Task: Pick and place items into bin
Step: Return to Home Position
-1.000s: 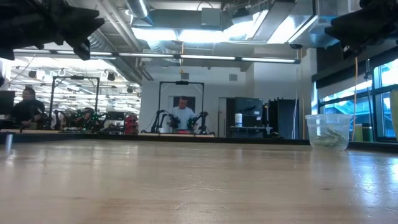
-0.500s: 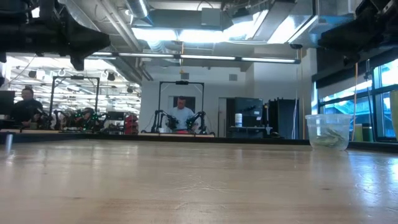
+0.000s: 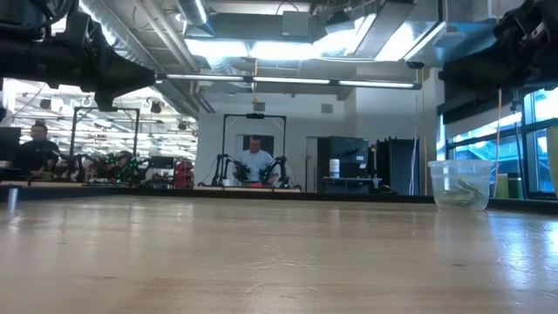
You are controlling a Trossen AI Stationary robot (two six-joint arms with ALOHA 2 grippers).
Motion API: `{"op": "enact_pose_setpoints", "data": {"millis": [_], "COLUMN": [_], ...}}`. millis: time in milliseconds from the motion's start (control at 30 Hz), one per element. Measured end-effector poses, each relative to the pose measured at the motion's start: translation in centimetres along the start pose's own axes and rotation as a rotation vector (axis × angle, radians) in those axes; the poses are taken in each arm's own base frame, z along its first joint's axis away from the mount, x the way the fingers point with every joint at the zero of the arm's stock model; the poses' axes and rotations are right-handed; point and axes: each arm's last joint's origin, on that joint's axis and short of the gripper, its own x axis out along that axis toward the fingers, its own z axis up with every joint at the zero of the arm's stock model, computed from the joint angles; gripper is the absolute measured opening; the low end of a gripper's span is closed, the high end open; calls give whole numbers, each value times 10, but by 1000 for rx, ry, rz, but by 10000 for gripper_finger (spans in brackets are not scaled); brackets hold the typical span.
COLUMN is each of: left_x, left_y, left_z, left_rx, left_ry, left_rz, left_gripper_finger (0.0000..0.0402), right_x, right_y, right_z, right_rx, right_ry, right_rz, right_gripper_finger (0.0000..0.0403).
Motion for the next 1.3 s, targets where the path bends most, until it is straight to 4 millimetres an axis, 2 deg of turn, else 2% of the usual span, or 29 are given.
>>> {"op": "enact_pose_setpoints", "data": {"millis": [367, 567, 767, 1033, 1200, 1300], "left_x": [0, 4, 6, 6, 6, 6], "left_y": [1, 5, 5, 5, 5, 8], "left_z": [-3, -17, -19, -18, -18, -15], "left_rx": [6, -11, -8, -10, -2, -117], "left_ry": [25, 25, 46, 36, 35, -17], "left_rz": [7, 9, 12, 8, 7, 112], "left_gripper_finger": [78, 80, 81, 82, 83, 83], "right_x": [4, 5, 5, 5, 5, 5], "right_y": [0, 0, 0, 0, 0, 0], "right_z": [-14, -14, -14, -14, -14, -14], "right_rx": [-41, -90, -98, -222, -184, -169], "right_ry": [-25, -33, -32, -33, -32, -32], "right_rz": [7, 10, 12, 10, 11, 11], "right_gripper_finger": [101, 101, 101, 101, 101, 101]}}
